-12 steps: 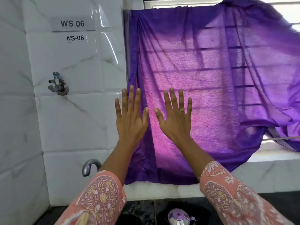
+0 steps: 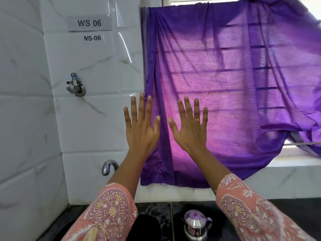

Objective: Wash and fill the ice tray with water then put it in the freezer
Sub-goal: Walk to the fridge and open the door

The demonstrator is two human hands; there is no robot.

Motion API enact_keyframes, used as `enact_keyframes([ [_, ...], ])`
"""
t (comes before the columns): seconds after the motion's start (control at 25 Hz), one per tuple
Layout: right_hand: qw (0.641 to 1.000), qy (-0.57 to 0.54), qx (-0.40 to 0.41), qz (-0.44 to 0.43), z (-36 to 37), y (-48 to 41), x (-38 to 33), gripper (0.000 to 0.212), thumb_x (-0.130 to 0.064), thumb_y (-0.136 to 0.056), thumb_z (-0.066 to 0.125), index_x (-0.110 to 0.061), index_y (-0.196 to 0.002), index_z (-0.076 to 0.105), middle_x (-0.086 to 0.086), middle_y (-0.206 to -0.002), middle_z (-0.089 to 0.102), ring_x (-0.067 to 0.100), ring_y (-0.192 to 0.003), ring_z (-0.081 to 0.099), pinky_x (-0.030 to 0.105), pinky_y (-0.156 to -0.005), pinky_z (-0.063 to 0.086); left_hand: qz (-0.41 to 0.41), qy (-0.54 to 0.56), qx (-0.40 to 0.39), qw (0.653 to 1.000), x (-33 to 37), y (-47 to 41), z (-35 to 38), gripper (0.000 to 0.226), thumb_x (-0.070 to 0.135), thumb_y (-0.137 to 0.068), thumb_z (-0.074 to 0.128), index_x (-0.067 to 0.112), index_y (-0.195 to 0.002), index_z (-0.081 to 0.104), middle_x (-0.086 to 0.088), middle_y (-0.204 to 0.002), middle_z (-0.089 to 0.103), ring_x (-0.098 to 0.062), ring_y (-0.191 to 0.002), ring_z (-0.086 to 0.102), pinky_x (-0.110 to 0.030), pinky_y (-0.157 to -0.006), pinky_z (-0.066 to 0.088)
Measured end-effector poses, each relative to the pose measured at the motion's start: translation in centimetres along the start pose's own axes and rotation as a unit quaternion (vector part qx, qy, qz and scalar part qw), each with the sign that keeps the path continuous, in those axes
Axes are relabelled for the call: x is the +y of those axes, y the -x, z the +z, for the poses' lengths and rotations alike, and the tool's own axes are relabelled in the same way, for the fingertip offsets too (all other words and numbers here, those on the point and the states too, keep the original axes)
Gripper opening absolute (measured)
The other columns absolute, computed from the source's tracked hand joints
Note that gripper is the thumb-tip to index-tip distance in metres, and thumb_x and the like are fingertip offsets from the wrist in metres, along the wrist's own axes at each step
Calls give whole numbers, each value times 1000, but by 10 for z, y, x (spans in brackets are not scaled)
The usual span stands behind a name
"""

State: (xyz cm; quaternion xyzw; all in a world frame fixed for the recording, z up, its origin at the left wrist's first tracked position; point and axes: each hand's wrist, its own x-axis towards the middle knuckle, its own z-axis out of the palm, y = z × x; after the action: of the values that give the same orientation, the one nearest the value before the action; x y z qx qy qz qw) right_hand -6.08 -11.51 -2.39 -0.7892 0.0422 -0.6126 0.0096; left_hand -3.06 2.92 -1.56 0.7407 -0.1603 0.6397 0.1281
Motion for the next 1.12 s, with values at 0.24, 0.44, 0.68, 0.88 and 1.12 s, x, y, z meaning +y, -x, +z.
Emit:
enact_keyframes([
  [0.24, 999, -5, -45, 9, -7, 21, -22, 70, -59, -92, 22, -19, -149, 17, 3, -157, 13, 26, -145, 3, 44, -115, -10, -7, -13, -27, 1000, -18, 22, -19, 61, 42, -96, 26, 15, -149, 18, -9, -157, 17, -25, -144, 7, -40, -115, -7],
  [0.44, 997, 4, -78, 4, -7, 41, -39, 71, -60, -91, 20, -20, -149, 15, 3, -158, 11, 27, -145, 1, 45, -115, -11, -15, -21, -53, 998, -34, 43, -30, 61, 41, -95, 26, 13, -149, 21, -10, -156, 18, -25, -144, 4, -37, -115, -11],
  [0.68, 995, -13, -101, -7, -6, 73, -51, 70, -59, -91, 23, -19, -148, 17, 4, -157, 13, 28, -145, 4, 47, -115, -9, -31, -25, -87, 995, -44, 77, -38, 61, 42, -96, 24, 14, -150, 20, -9, -157, 15, -25, -144, 3, -38, -116, -11],
  [0.88, 992, -27, -125, -14, -3, 108, -62, 70, -58, -91, 25, -17, -148, 22, 5, -156, 18, 26, -144, 6, 48, -114, -6, -44, -58, -127, 989, -49, 117, -50, 60, 41, -96, 24, 15, -150, 20, -8, -157, 16, -23, -145, 3, -39, -116, -9],
  [1.12, 984, -64, -161, -36, -11, 140, -73, 72, -59, -90, 22, -15, -147, 27, 6, -155, 23, 28, -144, 11, 47, -114, -6, -84, -99, -178, 976, -47, 153, -79, 61, 41, -95, 23, 14, -150, 16, -8, -158, 12, -23, -145, -1, -35, -115, -17],
])
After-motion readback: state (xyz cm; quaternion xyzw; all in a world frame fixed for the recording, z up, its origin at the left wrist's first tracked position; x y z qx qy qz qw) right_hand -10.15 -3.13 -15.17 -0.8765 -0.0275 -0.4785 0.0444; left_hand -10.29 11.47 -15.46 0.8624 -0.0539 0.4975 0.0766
